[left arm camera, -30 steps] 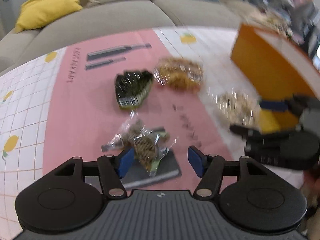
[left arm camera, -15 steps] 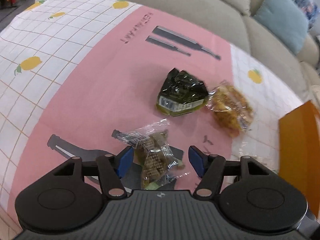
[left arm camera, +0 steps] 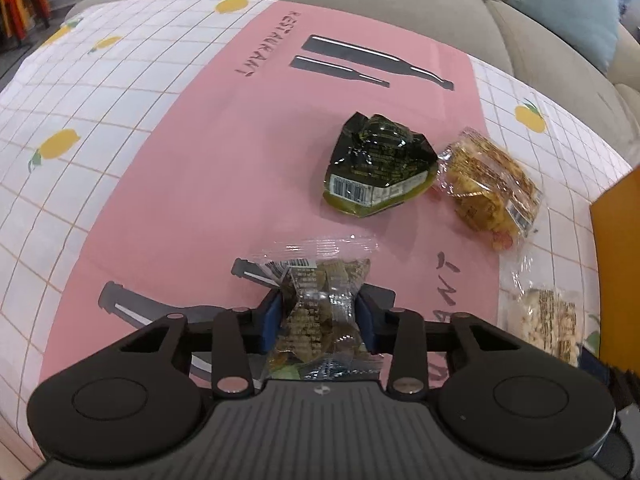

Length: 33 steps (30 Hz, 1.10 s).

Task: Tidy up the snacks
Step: 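Grasp the small clear nut packet with the left tool while the right tool grasps the white-puff tray, then lift both snacks and carry them over the orange box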

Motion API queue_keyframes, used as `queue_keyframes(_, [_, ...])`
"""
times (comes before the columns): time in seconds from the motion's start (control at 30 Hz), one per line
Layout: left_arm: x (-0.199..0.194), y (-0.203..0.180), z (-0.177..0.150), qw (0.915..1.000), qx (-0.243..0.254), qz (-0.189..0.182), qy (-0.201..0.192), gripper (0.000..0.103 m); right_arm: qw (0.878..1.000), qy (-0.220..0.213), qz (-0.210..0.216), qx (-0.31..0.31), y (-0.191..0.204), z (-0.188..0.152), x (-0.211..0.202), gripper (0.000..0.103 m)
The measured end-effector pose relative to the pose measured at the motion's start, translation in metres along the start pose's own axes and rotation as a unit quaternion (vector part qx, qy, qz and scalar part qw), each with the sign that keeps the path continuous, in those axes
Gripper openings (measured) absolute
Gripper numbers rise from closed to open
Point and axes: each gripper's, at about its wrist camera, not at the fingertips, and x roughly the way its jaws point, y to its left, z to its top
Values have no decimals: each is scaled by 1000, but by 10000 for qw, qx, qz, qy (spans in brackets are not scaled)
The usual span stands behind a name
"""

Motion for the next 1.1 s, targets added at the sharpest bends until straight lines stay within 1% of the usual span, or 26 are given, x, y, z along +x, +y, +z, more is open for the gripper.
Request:
queue_keyframes(0.2, [-3,0,-6,9997,192,-137,10,39,9999,64,81,-35,0,0,-2,77])
queue_keyframes(0.4, [-11,3,-21,9987,328,-380,80,38,9995,177,233,-149,4,-6,-11,77])
queue_keyframes(0.6, [-28,5,-32,9974,362,-620,10,37,9981,104,374,-468,11,-10,-34,77])
queue_keyframes(0.73, [-40,6,-35,9967,342,-737,-42,37,9973,88,508,-517,11,-13,-49,77])
queue_keyframes(0.9, [-65,1,-36,9945,399,-954,-188,37,9964,-90,588,-598,9,-14,-75,77])
queue_keyframes(0.97, [-78,-4,-35,9930,468,-1056,-265,37,9961,-179,607,-617,7,-12,-87,77])
queue_keyframes(1.1, [-102,-19,-36,9906,696,-1128,-348,37,9950,-400,607,-681,3,-9,-112,76])
